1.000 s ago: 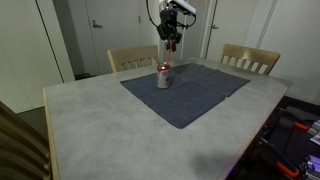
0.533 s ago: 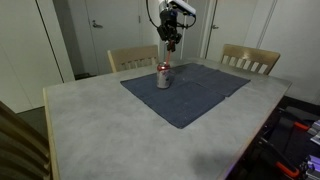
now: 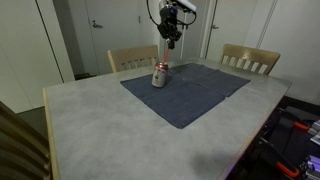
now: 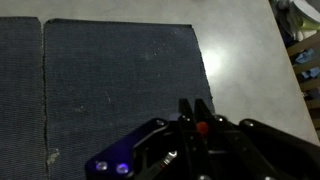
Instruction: Remove the straw from the can and put it on the table
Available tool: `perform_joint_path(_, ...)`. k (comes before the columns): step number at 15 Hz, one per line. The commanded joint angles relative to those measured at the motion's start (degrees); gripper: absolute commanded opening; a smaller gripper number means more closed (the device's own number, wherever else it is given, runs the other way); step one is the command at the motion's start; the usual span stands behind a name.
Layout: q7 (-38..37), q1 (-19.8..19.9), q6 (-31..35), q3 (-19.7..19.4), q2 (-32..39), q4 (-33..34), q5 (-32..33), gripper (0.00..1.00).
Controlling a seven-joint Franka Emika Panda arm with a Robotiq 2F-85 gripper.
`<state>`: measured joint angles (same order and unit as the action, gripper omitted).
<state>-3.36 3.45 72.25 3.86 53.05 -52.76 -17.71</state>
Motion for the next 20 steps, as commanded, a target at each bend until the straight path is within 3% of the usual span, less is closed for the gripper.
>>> perform_joint_path(1,-1.3,0.5,-2.5,0.3,1.5,3.3,-1.0,0.02)
perform_joint_path(20,-5.2,-0.1,-6.8,-0.3,0.6,6.8,0.6,0.02)
